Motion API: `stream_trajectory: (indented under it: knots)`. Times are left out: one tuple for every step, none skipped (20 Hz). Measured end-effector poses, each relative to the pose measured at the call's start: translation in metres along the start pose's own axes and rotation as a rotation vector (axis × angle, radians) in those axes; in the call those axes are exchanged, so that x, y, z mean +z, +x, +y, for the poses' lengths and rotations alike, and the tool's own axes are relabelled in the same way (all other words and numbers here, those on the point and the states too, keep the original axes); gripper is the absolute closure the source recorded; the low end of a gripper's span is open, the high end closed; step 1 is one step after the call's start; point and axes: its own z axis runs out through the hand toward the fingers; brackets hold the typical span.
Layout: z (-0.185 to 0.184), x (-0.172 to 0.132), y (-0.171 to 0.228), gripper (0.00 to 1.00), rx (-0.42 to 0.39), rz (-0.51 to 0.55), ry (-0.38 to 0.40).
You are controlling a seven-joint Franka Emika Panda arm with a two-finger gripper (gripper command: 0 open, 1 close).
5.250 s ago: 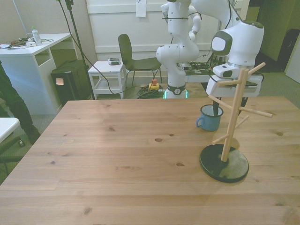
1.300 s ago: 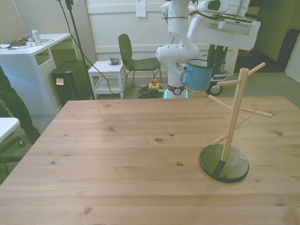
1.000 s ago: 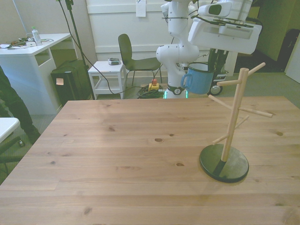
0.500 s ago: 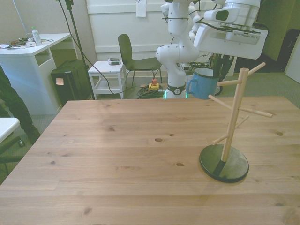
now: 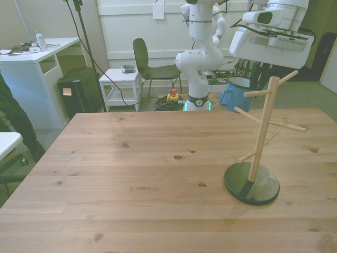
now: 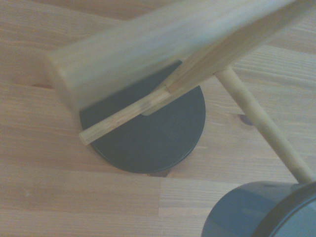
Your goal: Hang the mug
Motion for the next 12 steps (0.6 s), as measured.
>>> stream_trajectory:
  knots:
    - [-0.003, 0.0, -0.001, 1.0, -0.001, 0.001, -0.002]
    - [-0.006, 0.001, -0.001, 1.0, -0.001, 0.001, -0.003]
    - [-0.008, 0.001, -0.001, 1.0, -0.002, 0.001, -0.006]
    - [-0.011, 0.002, -0.002, 1.0, -0.002, 0.0, -0.008]
    - [-0.013, 0.002, -0.002, 1.0, -0.002, 0.0, -0.008]
    - [-0.015, 0.002, -0.002, 1.0, -0.002, 0.0, -0.008]
    - [-0.017, 0.002, -0.002, 1.0, -0.002, -0.001, -0.007]
    - [-0.019, 0.002, -0.003, 1.0, -0.002, -0.001, -0.007]
    - [-0.021, 0.003, -0.003, 1.0, -0.003, -0.002, -0.007]
    - [-0.023, 0.004, -0.004, 1.0, -0.005, -0.004, -0.008]
    - [-0.025, 0.006, -0.005, 1.0, -0.007, -0.006, -0.01]
    - [-0.027, 0.008, -0.006, 1.0, -0.009, -0.008, -0.011]
